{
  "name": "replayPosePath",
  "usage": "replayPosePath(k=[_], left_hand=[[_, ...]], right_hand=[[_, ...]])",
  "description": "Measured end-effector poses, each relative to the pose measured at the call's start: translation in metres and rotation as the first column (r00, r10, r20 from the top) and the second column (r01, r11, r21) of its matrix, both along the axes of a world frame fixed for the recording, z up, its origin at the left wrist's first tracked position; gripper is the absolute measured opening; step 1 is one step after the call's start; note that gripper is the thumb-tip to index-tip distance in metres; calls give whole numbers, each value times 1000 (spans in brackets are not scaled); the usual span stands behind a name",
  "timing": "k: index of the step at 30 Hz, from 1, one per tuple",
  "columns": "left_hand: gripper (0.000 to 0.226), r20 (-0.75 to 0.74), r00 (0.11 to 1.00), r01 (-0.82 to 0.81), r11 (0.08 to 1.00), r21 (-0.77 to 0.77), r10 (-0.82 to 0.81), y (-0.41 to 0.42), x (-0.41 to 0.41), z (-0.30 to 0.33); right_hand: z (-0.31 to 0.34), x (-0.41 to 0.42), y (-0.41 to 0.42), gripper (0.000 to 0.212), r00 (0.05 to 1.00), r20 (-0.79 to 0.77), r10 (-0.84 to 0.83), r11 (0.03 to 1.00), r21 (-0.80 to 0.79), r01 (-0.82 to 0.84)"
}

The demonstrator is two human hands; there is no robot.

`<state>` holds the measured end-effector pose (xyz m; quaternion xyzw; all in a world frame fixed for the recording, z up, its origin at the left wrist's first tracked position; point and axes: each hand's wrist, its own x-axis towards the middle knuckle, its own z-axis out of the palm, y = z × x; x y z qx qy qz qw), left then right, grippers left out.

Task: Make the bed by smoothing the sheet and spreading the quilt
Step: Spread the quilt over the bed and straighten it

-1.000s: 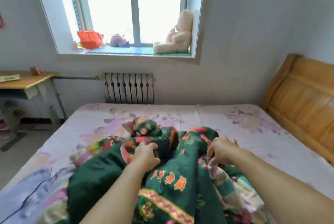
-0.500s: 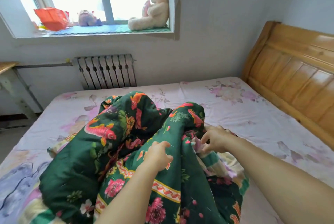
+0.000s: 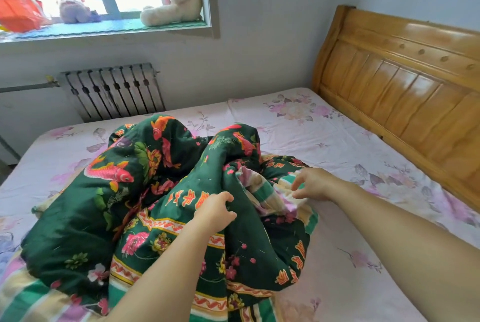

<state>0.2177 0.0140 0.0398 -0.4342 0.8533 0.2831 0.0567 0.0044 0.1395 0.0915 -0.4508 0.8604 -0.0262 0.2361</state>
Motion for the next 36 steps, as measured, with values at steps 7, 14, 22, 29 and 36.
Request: replayPosePath(k=[7, 14, 22, 29, 36], left_hand=[[44, 35, 999, -37, 998, 56, 35, 23, -26, -8], [37, 142, 978, -162, 984, 76, 150, 63, -59, -29], [36, 245, 922, -344, 926, 158, 301, 146, -102, -47], [37, 287, 863, -469, 869, 156, 415, 181, -107, -52], [40, 255, 857, -491, 859, 144, 447, 183, -127, -45]], right_hand=[[-12, -38, 8, 19, 986, -107, -127, 990, -72, 120], [-60, -82, 27, 18, 998, -4, 63, 998, 2, -63], [-116, -152, 73, 16, 978, 134, 158, 968, 175, -180], [-138, -158, 74, 20, 944, 212, 251, 939, 185, -291], [-136, -151, 73, 21, 909, 244, 337, 913, 149, -379]])
